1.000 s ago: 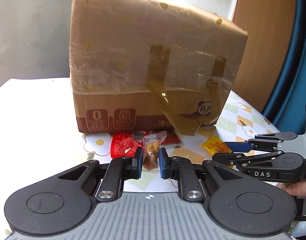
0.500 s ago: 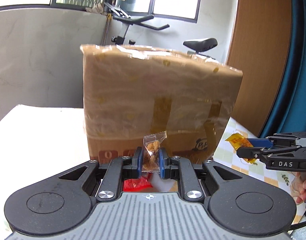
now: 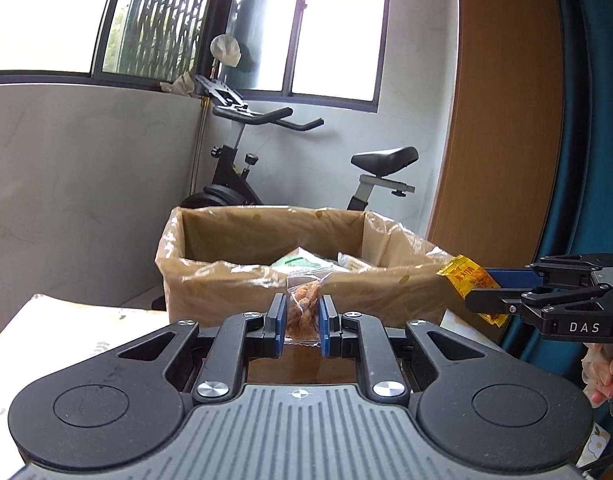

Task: Organize snacks
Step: 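Lift the brown snack bag and yellow packet up over the box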

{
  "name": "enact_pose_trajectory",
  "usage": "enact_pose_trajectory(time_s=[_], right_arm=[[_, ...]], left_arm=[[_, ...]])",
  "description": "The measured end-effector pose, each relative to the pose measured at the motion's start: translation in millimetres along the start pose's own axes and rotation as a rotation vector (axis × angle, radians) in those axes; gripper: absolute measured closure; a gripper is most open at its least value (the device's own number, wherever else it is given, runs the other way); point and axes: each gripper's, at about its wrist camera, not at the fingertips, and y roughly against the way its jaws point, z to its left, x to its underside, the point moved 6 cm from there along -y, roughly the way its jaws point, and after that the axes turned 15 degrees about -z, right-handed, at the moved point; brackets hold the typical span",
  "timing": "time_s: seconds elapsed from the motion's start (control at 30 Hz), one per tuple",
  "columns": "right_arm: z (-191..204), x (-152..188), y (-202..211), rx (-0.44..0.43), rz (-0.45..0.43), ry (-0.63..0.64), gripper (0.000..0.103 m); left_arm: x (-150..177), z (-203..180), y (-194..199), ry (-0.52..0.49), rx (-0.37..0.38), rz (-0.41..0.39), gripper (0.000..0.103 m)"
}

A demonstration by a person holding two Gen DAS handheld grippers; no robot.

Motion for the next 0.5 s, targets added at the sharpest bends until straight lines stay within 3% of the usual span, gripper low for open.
enact_pose_trajectory(time_s=[0.23, 0.5], right_arm=[[-1.3, -40.0, -32.8, -0.021, -0.042, 0.029, 0.071], [-25.5, -39.7, -109.9, 0.047, 0.028, 0.011, 0.071]], left_arm=[[-32.4, -6.0, -25.1, -0.029, 0.014, -0.047, 0.085], [-33.4, 13.2, -85.2, -0.045, -0.045, 0.019, 0.085]])
